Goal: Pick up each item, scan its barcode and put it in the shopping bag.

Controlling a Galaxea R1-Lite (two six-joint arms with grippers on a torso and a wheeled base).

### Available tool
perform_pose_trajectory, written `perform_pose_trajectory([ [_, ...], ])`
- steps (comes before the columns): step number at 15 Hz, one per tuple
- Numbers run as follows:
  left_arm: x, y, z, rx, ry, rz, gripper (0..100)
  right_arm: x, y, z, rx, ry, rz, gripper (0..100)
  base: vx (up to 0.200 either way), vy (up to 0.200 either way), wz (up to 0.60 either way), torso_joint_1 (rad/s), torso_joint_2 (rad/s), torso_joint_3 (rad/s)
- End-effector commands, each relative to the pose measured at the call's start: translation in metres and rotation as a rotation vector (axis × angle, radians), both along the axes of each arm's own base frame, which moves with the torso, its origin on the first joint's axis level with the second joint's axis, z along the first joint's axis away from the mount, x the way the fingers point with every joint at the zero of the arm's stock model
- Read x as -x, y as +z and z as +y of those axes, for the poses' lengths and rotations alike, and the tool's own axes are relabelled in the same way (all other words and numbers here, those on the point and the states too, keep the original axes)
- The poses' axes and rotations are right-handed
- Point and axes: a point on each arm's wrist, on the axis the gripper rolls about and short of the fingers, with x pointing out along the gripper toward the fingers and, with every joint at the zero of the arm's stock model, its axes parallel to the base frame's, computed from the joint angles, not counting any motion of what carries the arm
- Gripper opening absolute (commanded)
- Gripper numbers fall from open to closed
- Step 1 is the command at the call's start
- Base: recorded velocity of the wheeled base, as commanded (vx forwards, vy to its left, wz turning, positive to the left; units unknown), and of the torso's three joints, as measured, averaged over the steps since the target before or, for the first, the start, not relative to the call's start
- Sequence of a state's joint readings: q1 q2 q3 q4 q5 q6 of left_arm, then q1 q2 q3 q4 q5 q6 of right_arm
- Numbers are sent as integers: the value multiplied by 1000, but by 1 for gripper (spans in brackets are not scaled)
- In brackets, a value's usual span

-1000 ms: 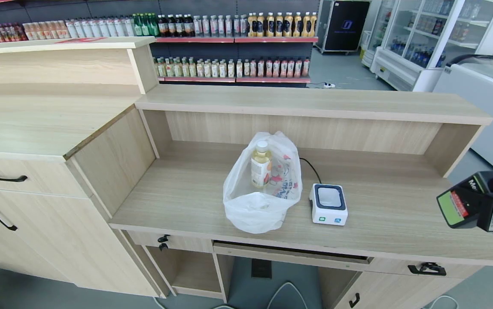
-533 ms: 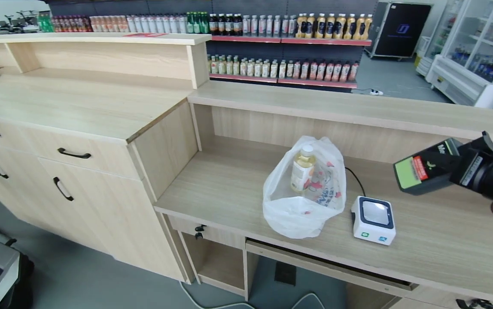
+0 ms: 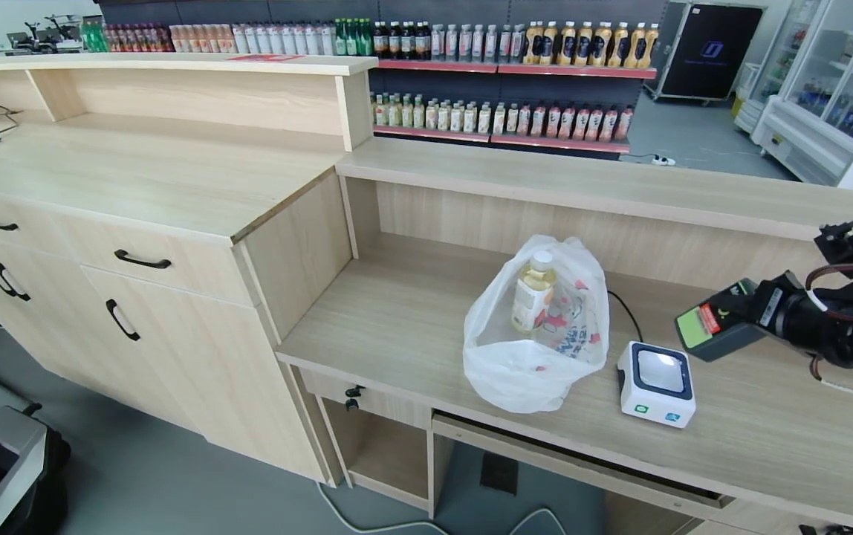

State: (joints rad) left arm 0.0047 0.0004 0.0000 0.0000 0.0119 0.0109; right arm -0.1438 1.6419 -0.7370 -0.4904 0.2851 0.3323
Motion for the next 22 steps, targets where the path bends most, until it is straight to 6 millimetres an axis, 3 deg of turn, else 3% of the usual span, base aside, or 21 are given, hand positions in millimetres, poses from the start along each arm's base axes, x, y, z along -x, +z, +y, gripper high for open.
perform_pose_trajectory([
  [1,0,0,0,0,0,0,100,-10,-27,-16,-15,30,84,0,0,0,0,0,0,0],
  [10,0,0,0,0,0,0,100,-40,-43,-44,-72,126,86,0,0,0,0,0,0,0],
  [22,0,0,0,0,0,0,100,-58,-68,-43,-85,257,110,0,0,0,0,0,0,0],
])
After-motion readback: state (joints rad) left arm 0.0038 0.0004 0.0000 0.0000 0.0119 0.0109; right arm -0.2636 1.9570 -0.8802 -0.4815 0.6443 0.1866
